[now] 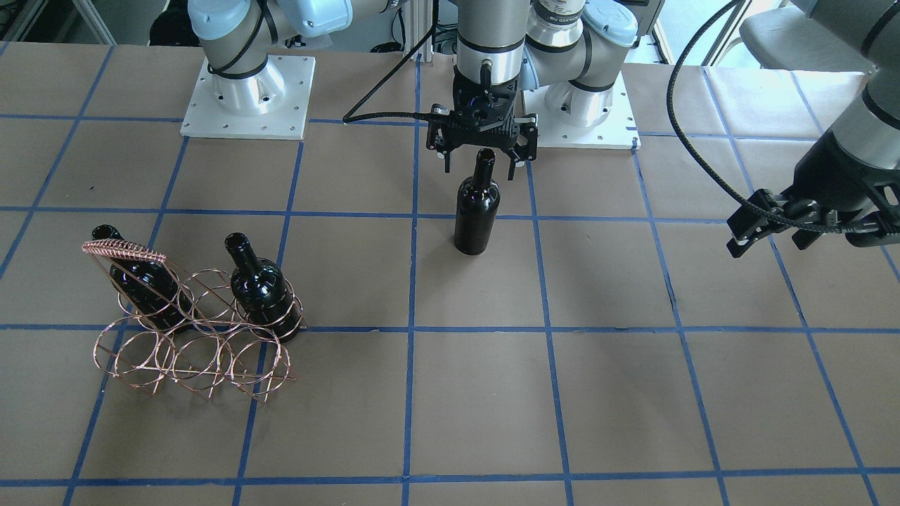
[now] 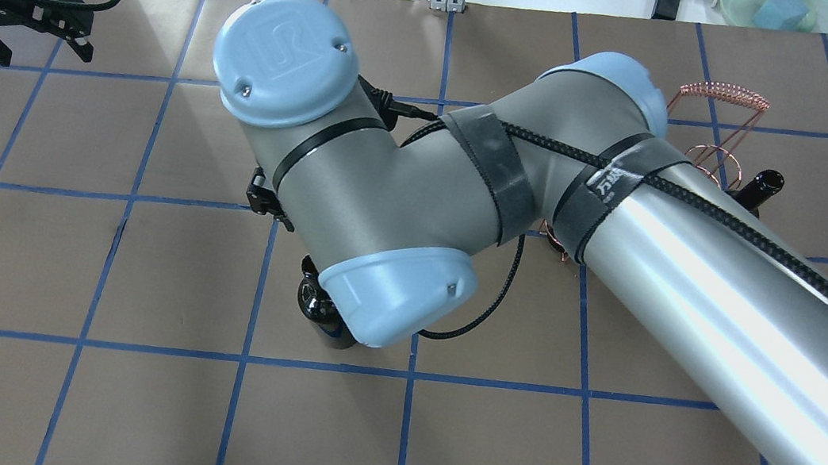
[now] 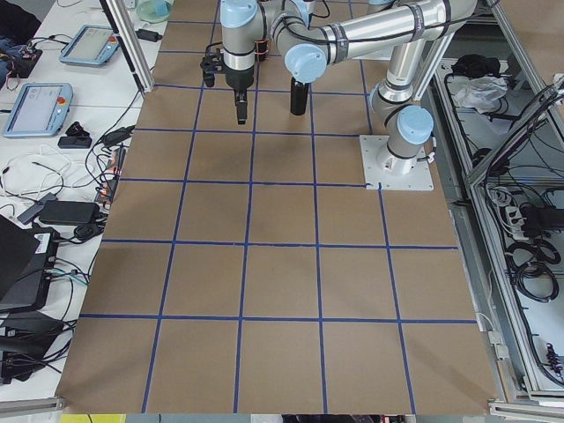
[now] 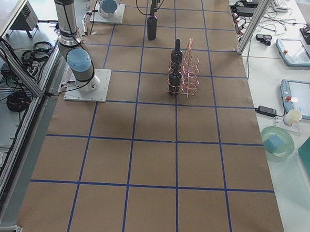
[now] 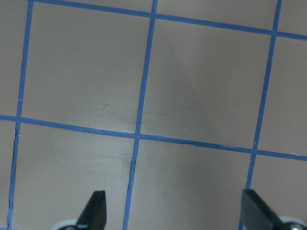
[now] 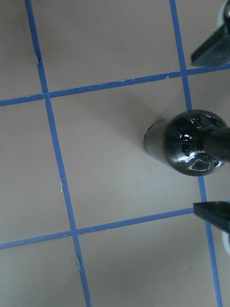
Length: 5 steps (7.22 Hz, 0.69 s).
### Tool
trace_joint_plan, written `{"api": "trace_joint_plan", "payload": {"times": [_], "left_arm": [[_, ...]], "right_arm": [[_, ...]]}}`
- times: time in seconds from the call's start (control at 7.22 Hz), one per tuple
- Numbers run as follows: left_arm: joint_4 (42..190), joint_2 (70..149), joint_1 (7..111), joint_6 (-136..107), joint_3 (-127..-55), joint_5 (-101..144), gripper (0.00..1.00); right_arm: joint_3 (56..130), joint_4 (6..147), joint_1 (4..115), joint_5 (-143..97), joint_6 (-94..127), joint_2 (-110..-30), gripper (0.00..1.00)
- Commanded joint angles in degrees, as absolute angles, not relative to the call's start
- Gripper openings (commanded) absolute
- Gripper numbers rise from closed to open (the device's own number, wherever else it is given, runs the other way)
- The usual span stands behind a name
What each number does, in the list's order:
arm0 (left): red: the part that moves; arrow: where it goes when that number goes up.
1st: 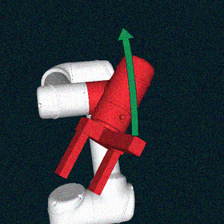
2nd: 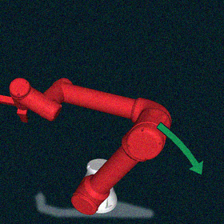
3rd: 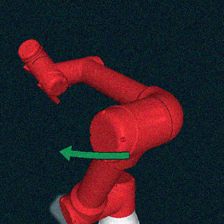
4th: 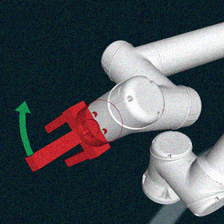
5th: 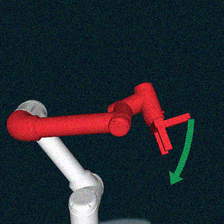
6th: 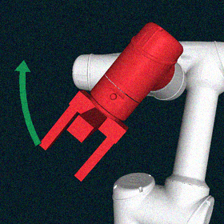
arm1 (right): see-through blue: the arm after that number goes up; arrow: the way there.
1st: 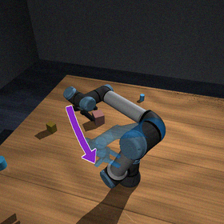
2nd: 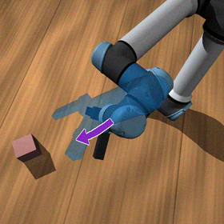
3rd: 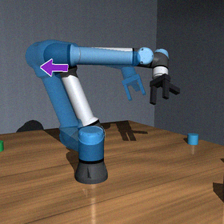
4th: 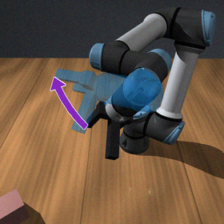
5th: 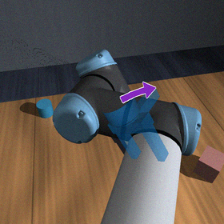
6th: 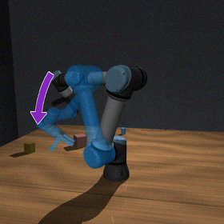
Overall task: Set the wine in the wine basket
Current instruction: 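Move the right gripper down onto the bottle neck while the left arm withdraws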
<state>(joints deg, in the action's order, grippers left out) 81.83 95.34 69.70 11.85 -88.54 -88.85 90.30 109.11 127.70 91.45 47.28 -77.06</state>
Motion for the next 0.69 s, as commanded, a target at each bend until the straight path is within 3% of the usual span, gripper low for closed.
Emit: {"api": "trace_joint_plan", "payload": {"times": [0.0,0.55], "left_arm": [[81.7,95.9,69.6,12.1,-88.9,-88.9,1.00],[81.6,96.6,69.7,12.5,-88.9,-88.8,1.00]], "right_arm": [[90.5,109.2,128.5,91.2,47.5,-75.7,0.99],[90.6,108.4,128.6,91.2,46.8,-75.3,0.97]]}}
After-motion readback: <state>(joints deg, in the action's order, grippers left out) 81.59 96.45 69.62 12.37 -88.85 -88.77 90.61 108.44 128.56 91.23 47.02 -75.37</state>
